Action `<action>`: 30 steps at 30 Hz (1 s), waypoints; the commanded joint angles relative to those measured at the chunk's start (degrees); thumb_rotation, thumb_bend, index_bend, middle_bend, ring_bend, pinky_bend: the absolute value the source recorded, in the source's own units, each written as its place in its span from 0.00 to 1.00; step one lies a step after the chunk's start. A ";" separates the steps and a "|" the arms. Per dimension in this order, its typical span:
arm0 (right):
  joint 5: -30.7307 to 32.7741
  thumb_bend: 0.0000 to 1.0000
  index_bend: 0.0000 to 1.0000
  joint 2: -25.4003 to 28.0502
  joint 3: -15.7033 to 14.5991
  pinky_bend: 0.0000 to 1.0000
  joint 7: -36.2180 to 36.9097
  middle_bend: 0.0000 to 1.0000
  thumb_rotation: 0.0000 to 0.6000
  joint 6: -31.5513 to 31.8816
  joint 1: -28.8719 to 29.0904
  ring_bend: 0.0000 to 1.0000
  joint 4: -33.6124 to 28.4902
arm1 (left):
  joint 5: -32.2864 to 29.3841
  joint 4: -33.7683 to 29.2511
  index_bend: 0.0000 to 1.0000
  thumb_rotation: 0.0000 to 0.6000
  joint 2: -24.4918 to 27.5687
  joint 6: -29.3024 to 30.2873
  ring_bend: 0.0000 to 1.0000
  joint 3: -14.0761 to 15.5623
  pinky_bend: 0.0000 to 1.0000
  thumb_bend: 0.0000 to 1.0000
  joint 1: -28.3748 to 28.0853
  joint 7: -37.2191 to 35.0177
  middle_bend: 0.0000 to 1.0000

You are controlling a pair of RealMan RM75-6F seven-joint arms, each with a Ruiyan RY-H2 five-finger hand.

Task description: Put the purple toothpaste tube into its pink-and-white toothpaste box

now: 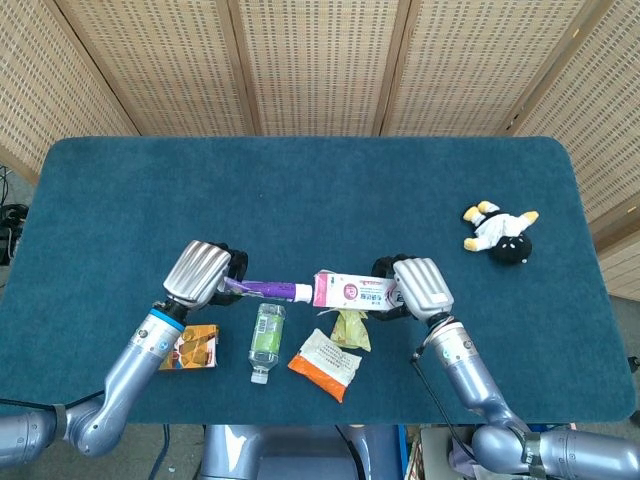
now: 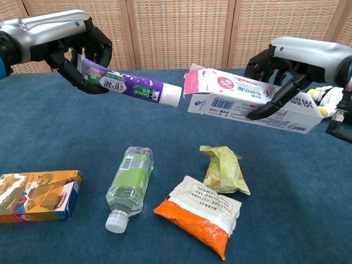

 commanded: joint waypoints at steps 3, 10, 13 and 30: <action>0.04 0.00 0.59 -0.02 -0.19 0.45 0.01 0.52 1.00 0.18 0.07 0.41 -0.14 | -0.46 0.39 0.82 1.00 -0.47 0.17 0.58 -0.02 0.65 0.31 -0.26 0.23 0.69; 0.18 0.00 0.59 -0.24 -0.54 0.45 -0.20 0.52 1.00 0.27 0.33 0.41 -0.27 | 0.57 0.66 0.82 1.00 -1.39 0.95 0.58 -0.21 0.65 0.31 -0.38 -1.11 0.69; 0.24 0.00 0.59 -0.41 -0.62 0.45 -0.24 0.52 1.00 0.33 0.41 0.41 -0.26 | 1.10 0.33 0.82 1.00 -1.41 1.05 0.58 -0.20 0.65 0.31 -0.41 -1.63 0.69; 0.60 0.00 0.59 -1.03 -1.03 0.45 -0.48 0.52 1.00 0.51 0.96 0.41 -0.50 | 0.48 -2.22 0.82 1.00 -1.19 0.70 0.58 0.07 0.65 0.31 -1.43 0.63 0.69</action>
